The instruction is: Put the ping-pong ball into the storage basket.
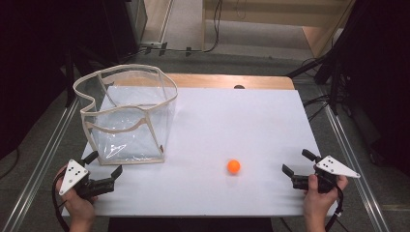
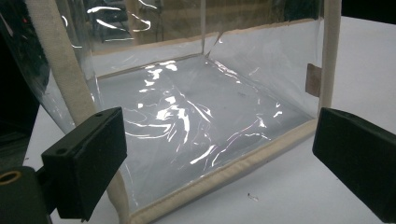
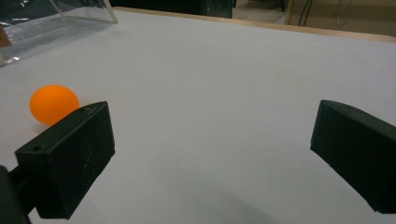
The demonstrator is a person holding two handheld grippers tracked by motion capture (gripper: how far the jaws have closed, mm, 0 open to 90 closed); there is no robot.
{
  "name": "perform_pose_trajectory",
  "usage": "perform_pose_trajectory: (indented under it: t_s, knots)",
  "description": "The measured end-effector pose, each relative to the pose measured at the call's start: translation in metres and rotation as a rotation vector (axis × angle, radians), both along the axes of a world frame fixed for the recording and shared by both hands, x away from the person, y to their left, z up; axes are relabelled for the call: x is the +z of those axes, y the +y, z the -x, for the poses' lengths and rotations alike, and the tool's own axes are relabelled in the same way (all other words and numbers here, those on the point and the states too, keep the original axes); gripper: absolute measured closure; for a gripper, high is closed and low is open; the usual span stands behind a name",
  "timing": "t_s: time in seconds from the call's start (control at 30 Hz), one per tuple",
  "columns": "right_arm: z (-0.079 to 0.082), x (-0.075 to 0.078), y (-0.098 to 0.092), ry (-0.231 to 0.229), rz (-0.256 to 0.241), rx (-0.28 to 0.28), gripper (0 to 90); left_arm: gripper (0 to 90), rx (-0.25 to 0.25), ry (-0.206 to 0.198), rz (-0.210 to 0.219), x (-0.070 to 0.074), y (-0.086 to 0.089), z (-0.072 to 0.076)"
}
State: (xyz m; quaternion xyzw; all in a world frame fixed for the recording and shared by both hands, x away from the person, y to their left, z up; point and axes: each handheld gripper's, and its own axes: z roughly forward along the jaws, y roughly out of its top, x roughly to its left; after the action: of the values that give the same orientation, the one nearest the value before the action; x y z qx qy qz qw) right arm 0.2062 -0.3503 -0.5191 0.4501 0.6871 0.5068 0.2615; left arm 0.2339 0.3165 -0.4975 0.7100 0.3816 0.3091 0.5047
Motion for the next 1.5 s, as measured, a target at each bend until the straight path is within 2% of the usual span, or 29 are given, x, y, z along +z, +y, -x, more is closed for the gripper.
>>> perform_pose_trajectory:
  t_s: [0.03,0.07,0.1,0.13,0.2,0.3,0.37,0.5,0.6,0.67,0.87,1.13,1.3,1.33,1.5]
  knots:
    - [-0.001,0.001,0.000,-0.004,-0.022,-0.008,0.0,3.6,0.001,0.000,-0.002,0.000,0.000,0.000]
    - [-0.001,0.001,0.000,-0.004,-0.022,-0.008,0.0,3.6,0.002,0.001,-0.002,0.000,0.000,0.000]
    - [0.000,0.005,0.001,0.000,-0.058,-0.012,0.0,3.6,0.002,-0.001,-0.003,0.000,-0.001,0.000]
    - [0.000,0.005,0.001,0.000,-0.058,-0.012,0.0,3.6,0.003,-0.001,-0.005,0.000,-0.001,0.000]
    - [-0.001,0.010,0.004,0.005,-0.051,-0.015,0.0,3.6,0.001,-0.002,-0.008,0.000,-0.001,0.000]
    - [0.000,0.020,0.009,0.006,-0.034,0.027,0.0,3.6,0.002,-0.001,-0.006,0.000,-0.001,0.000]
    - [0.000,0.022,0.010,0.006,-0.031,0.034,0.0,3.6,0.002,-0.001,-0.005,0.000,-0.001,0.000]
    - [0.000,0.031,0.014,0.013,0.007,0.072,0.0,3.6,0.002,0.000,-0.006,0.000,-0.001,0.000]
    - [-0.001,0.039,0.019,0.035,0.040,0.098,0.0,3.6,0.002,0.001,-0.009,0.000,-0.001,0.000]
    - [-0.001,0.040,0.020,0.035,0.045,0.100,0.0,3.6,0.001,0.002,-0.013,0.000,-0.001,0.000]
    - [-0.005,0.046,0.030,0.065,0.072,0.148,0.0,3.6,0.000,0.002,-0.015,0.000,-0.002,0.000]
    - [-0.013,0.055,0.045,0.076,0.094,0.208,0.0,3.6,-0.001,0.002,-0.015,0.000,-0.002,0.000]
    - [-0.018,0.062,0.055,0.083,0.129,0.239,0.0,3.6,0.000,0.002,-0.017,0.000,-0.002,0.000]
    - [-0.020,0.062,0.057,0.078,0.127,0.255,0.0,3.6,0.000,0.002,-0.018,0.000,-0.002,0.000]
    - [-0.023,0.062,0.062,0.084,0.127,0.270,0.0,3.6,-0.001,0.001,-0.018,-0.001,-0.002,0.000]
